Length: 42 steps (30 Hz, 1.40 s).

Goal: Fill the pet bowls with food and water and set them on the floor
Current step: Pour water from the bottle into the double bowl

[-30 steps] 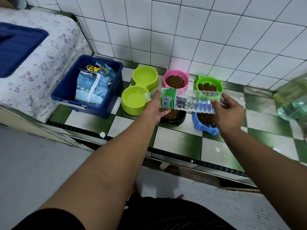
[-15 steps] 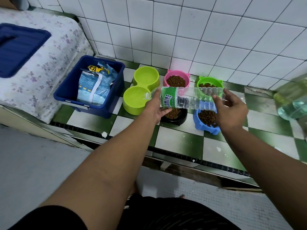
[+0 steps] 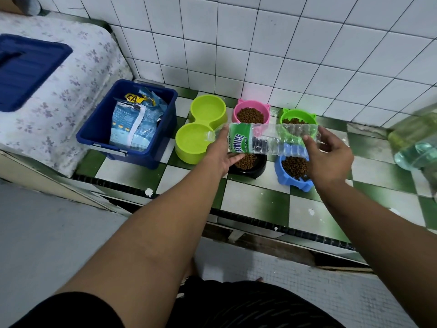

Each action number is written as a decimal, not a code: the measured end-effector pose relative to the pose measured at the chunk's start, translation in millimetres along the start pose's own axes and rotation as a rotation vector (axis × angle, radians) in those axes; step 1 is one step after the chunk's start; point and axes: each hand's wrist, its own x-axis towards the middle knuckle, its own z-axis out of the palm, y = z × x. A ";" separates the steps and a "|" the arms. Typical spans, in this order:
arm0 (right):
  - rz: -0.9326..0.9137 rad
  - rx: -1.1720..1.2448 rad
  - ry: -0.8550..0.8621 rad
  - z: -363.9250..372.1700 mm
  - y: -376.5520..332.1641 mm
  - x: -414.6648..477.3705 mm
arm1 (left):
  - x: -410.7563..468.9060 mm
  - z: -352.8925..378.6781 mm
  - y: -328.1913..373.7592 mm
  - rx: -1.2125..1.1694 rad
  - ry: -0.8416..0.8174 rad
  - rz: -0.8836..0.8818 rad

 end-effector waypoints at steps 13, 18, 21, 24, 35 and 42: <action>-0.014 0.010 -0.008 1.8 3.1 2.5 | 3.7 0.0 0.0 -0.003 0.010 -0.005; 0.007 -0.016 -0.005 3.7 14.5 1.8 | 3.2 -1.5 -1.8 0.008 0.053 0.054; 0.060 -0.002 -0.021 6.2 28.2 0.0 | -0.5 -0.6 -1.5 0.010 0.061 0.113; 0.073 0.001 -0.019 8.8 37.6 -4.0 | -6.6 3.7 1.7 -0.001 0.070 0.180; 0.325 0.174 0.028 10.4 54.3 -3.2 | -41.2 68.7 4.1 0.122 -0.249 0.560; 0.444 0.280 0.081 -36.4 76.3 13.4 | -53.7 154.8 -24.8 0.462 -0.475 0.772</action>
